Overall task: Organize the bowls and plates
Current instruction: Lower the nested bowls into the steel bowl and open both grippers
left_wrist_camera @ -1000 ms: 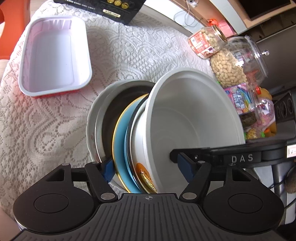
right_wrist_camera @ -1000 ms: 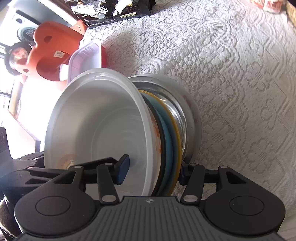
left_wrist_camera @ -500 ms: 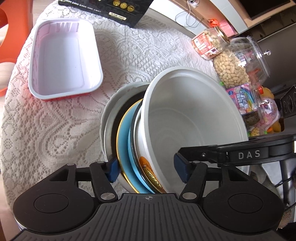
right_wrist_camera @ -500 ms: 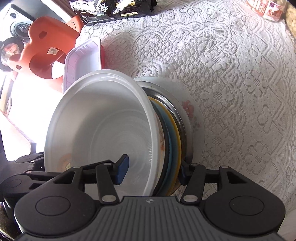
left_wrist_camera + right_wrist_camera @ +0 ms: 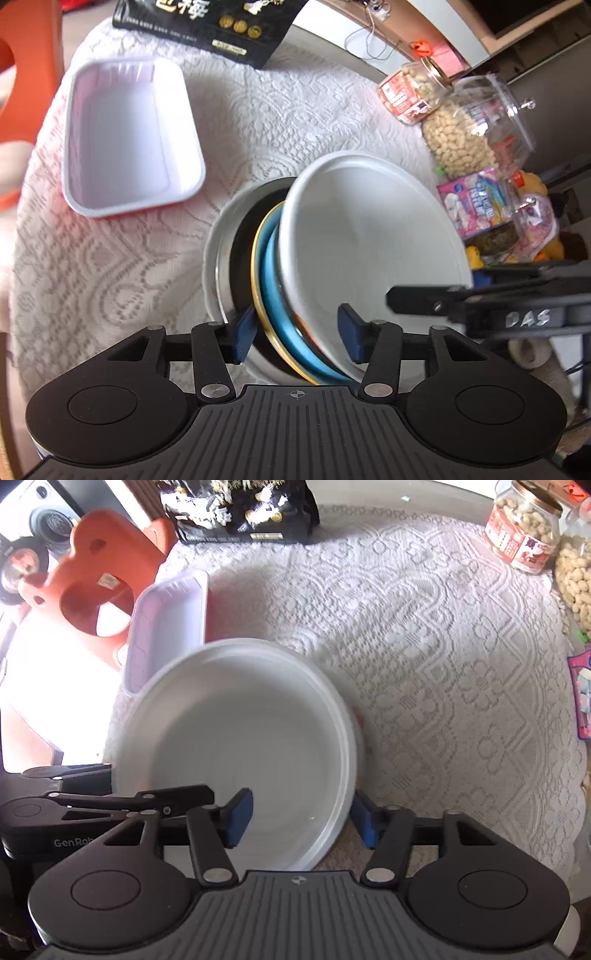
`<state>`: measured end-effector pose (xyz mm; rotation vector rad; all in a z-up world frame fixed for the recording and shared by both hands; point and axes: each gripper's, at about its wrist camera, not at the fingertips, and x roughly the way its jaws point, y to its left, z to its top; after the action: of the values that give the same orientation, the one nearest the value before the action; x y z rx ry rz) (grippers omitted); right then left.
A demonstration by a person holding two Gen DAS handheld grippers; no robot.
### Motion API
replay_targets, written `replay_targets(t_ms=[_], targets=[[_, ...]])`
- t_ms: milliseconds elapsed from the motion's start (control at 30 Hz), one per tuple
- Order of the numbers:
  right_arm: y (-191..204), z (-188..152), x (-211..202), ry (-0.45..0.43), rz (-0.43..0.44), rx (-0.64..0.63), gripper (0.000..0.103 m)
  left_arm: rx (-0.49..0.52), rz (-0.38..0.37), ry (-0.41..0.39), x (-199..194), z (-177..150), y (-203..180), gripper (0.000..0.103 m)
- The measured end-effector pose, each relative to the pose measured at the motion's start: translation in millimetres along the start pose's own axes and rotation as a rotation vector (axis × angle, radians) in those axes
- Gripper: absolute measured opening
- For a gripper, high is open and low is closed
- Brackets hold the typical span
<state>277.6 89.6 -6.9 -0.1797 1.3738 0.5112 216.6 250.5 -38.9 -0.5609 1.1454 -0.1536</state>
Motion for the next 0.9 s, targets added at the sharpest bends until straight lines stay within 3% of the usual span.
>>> replay_targets(t_ms=[100, 267, 400, 600, 733, 900], targets=[[0.9, 1.2, -10.5, -0.032, 0.037, 0.01, 0.06, -0.007, 0.002, -0.007, -1.9, -0.1, 2.7, 0.051], [8.6, -5.9, -11.9, -0.059, 0.024, -0.039, 0.06, -0.005, 0.027, -0.017, -6.0, 0.0, 5.3, 0.048], [12.6, -10.1, -14.7, -0.088, 0.029, -0.053, 0.06, 0.024, 0.05, -0.069, -20.7, -1.3, 3.6, 0.043], [21.0, -17.8, -33.3, -0.28, -0.071, -0.131, 0.06, 0.061, 0.091, -0.175, -46.1, -1.1, -1.4, 0.042], [9.2, -19.1, -23.3, -0.252, -0.116, -0.098, 0.06, 0.084, 0.136, -0.163, -39.6, -2.9, -2.4, 0.041], [-14.4, -27.6, 10.4, -0.17, -0.171, -0.061, 0.061, 0.103, 0.12, -0.148, -34.4, -4.5, -3.1, 0.042]])
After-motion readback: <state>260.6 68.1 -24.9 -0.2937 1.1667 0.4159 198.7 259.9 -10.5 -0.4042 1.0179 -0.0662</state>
